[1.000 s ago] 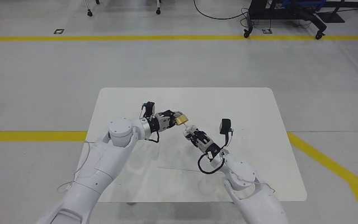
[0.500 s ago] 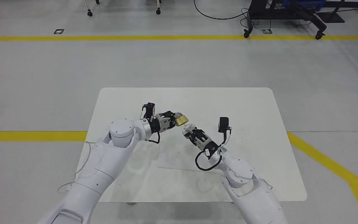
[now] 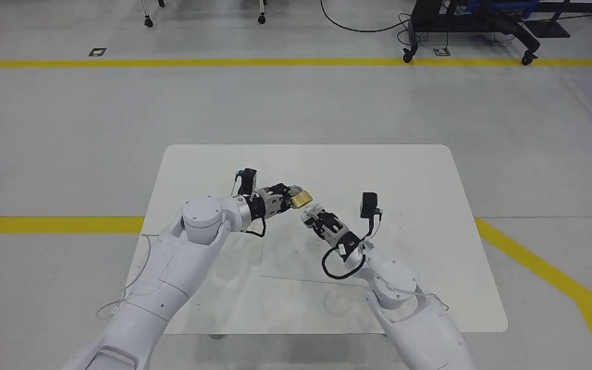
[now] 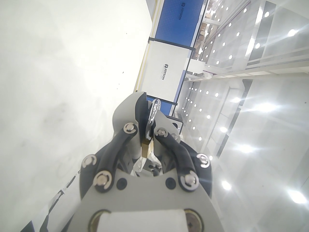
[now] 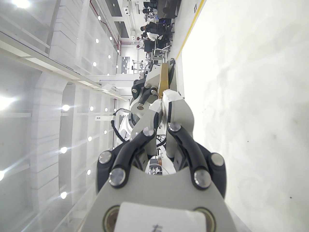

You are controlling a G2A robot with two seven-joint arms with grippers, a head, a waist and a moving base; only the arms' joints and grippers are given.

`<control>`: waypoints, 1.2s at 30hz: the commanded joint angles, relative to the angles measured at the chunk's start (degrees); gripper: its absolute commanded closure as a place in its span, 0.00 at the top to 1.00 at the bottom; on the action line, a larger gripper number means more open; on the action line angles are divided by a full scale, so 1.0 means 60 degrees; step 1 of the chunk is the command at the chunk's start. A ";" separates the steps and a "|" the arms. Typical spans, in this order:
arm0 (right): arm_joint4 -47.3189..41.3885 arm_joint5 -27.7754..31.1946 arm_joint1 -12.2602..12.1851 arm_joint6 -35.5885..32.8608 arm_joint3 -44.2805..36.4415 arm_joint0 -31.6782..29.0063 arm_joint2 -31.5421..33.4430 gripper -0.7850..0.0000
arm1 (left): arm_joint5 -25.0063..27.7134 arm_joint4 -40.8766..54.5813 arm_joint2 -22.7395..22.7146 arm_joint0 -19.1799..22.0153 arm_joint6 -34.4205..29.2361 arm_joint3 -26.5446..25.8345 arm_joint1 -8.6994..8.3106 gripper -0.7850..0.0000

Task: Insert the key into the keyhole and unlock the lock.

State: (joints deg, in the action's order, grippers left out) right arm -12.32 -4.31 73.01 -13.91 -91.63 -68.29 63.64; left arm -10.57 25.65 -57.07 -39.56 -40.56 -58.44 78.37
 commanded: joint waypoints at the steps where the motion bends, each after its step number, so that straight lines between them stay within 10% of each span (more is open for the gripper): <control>1: 0.0006 -0.0012 0.0013 0.0014 0.0018 0.0006 -0.0010 0.00 | -0.0011 -0.0032 -0.0004 -0.0009 -0.0002 -0.0022 0.0001 0.00; 3: 0.0009 -0.0030 0.0028 0.0014 0.0030 0.0019 -0.0018 0.00 | -0.0038 -0.0066 -0.0004 -0.0012 -0.0018 -0.0037 0.0003 0.00; 7: -0.0052 -0.0022 0.0052 -0.0048 0.0051 0.0024 -0.0007 0.96 | -0.0043 -0.0078 -0.0058 -0.0009 -0.0026 -0.0005 0.0002 0.00; 8: -0.0065 -0.0012 0.0056 -0.0066 0.0047 0.0015 0.0003 1.00 | -0.0047 -0.0085 -0.0072 -0.0007 -0.0042 -0.0005 0.0000 0.00; 17: -0.0670 0.0241 0.0019 -0.1091 -0.0196 -0.0242 0.0321 0.98 | -0.0068 -0.0397 -0.0267 -0.0126 0.0162 -0.0383 -0.0064 0.00; 21: -0.1035 0.0188 -0.0046 -0.1688 -0.0312 -0.0408 0.0674 0.49 | 0.0392 -0.0728 -0.0438 -0.0285 0.0484 -0.0646 -0.0123 0.00; 26: -0.2083 -0.0196 -0.0169 -0.3476 -0.0384 -0.0527 0.1200 0.38 | 0.1225 -0.1084 -0.0530 -0.0550 0.0510 -0.1050 -0.0174 0.00; 29: -0.2266 -0.0808 -0.0283 -0.4311 -0.0364 -0.0526 0.1588 0.00 | 0.1665 -0.1217 -0.0569 -0.0590 0.0270 -0.1117 -0.0198 0.00; 36: -0.2308 -0.1166 -0.0419 -0.4722 -0.0493 -0.0688 0.2074 0.00 | 0.2015 -0.1367 -0.0369 -0.0490 0.0172 -0.0997 -0.0131 0.00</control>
State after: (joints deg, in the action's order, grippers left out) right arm -25.98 -11.30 70.55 -42.00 -94.60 -72.32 75.93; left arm 1.91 17.37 -59.62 -42.83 -39.47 -64.76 77.46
